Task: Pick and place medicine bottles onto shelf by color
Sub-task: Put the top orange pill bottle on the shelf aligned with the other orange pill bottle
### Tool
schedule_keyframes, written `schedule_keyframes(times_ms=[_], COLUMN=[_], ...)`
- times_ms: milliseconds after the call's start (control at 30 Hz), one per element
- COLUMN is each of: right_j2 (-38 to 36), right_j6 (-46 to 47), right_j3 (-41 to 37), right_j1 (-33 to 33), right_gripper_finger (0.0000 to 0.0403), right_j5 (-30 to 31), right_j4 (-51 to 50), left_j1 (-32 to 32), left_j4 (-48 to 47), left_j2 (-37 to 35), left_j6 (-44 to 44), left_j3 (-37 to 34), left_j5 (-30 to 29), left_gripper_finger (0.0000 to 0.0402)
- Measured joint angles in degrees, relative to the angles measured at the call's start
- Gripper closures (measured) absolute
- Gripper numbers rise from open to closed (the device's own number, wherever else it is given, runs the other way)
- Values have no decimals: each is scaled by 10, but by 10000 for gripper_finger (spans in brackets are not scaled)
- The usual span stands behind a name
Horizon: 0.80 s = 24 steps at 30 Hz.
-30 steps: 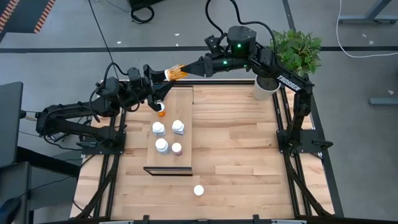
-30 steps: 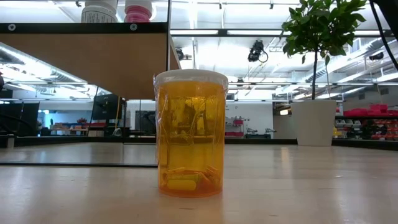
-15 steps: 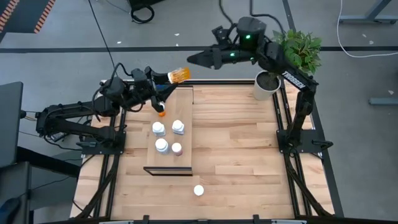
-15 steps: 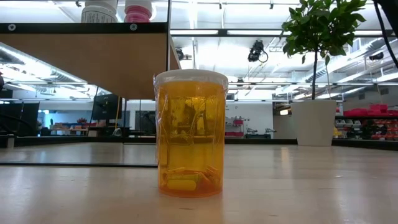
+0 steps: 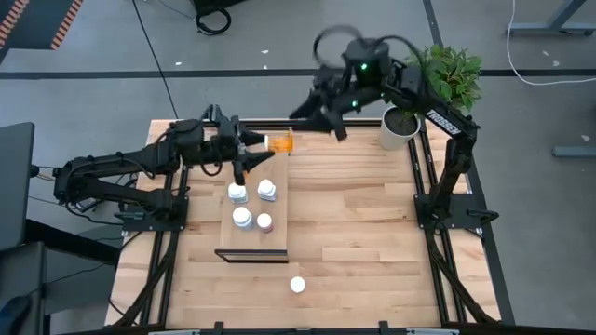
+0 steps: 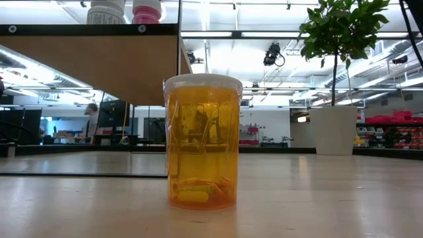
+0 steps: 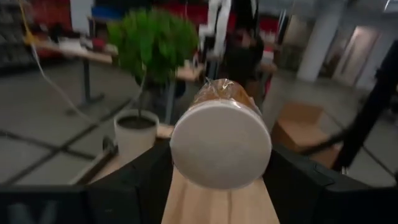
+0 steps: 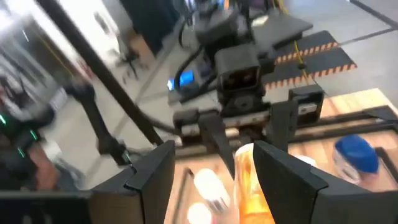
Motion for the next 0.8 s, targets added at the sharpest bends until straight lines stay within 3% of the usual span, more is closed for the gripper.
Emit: schedule_keyframes(times_ms=[133,400,600,800], right_j2=[0,22,29,32], right_j6=[-72,-116,-143,-152], right_j3=[0,-4,-3,-3], right_j1=[26,62,69,62], right_gripper_finger=[179,179,179,179], right_j5=[39,98,145,172], right_j4=[-46,-162,-155,-160], left_j1=[0,0,0,0], left_j4=[-50,-115,-261,-402], left_j2=[0,0,34,110], left_j6=[0,34,56,98], left_j3=[0,9,87,223], left_j5=[15,26,26,26], left_gripper_finger=[168,177,175,178])
